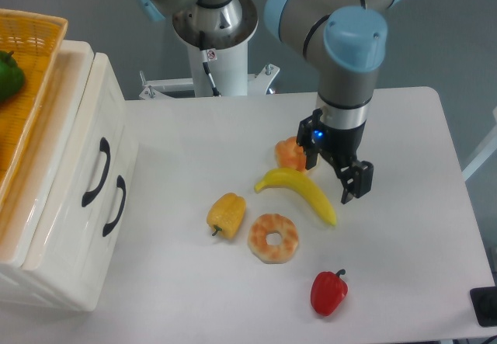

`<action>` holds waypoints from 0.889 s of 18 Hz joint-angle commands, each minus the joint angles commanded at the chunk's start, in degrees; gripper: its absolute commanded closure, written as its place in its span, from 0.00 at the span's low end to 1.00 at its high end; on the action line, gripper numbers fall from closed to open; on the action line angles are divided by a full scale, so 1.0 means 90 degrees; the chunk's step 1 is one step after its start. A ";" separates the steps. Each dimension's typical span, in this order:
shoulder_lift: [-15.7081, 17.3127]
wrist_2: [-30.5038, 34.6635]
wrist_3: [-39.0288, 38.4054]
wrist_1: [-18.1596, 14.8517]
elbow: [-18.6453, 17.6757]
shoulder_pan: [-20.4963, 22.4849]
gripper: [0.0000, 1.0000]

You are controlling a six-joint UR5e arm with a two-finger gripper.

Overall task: Slide the top white drawer open
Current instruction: 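Lift the open gripper away from the banana and move toward the cabinet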

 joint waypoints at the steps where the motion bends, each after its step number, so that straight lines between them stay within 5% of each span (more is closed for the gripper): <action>1: -0.0029 0.0000 0.0000 0.0000 0.0010 -0.0010 0.00; 16: 0.0058 0.0088 -0.0535 -0.0029 -0.0107 -0.0371 0.00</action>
